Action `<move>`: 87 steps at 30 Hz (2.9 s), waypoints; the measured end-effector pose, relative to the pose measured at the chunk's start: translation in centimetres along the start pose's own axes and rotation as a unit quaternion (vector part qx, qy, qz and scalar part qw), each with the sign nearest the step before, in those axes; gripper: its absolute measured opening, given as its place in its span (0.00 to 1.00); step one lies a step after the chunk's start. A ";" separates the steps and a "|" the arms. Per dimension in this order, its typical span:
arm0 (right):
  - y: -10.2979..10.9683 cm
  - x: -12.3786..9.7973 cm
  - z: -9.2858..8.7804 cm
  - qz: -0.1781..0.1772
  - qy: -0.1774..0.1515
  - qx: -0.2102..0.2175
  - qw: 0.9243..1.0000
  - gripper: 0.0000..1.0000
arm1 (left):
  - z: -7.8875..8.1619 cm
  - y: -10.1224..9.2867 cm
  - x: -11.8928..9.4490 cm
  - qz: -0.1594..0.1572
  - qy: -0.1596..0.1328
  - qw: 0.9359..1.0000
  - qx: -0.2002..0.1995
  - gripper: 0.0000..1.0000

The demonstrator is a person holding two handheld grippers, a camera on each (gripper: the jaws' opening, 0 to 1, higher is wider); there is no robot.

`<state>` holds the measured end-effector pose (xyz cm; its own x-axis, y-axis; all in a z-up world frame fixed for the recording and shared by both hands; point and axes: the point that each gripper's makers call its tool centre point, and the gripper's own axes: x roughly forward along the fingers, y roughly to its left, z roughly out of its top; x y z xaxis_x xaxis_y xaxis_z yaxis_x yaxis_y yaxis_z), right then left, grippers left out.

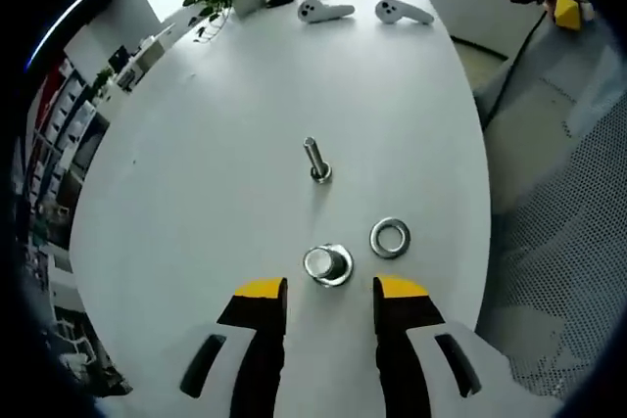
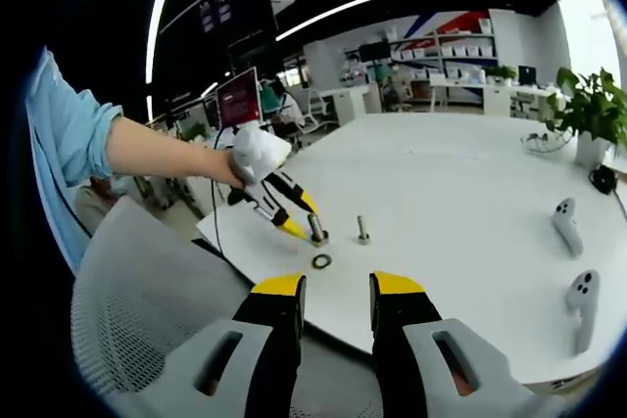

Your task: Place the washer onto the threaded stud by aligning its center hole with the stud, sliding it down to the base, and recovering from edge contact or off-axis alignment until the washer reaches the visible bottom stop.

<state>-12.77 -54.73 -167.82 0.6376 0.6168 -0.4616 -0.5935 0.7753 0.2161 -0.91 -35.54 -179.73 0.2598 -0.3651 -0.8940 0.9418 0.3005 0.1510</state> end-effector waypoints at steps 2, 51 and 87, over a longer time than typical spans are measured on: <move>0.0 0.0 0.0 0.001 0.000 0.000 1.000 0.28 | -0.3 -0.2 -0.5 0.005 -0.004 1.000 -0.013 0.40; 0.3 -0.1 0.1 0.010 -0.005 0.006 1.000 0.28 | -1.2 -6.2 -3.8 -0.004 0.004 1.000 -0.009 0.40; 0.1 -0.2 0.3 0.004 -0.014 0.013 1.000 0.28 | 1.9 -5.6 5.4 -0.076 0.021 0.997 -0.008 0.35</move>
<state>-12.80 -54.73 -167.50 0.6471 0.6257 -0.4357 -0.5854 0.7738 0.2419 -4.40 -40.93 -184.61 0.1056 -0.3700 -0.9230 0.9658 0.2591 0.0066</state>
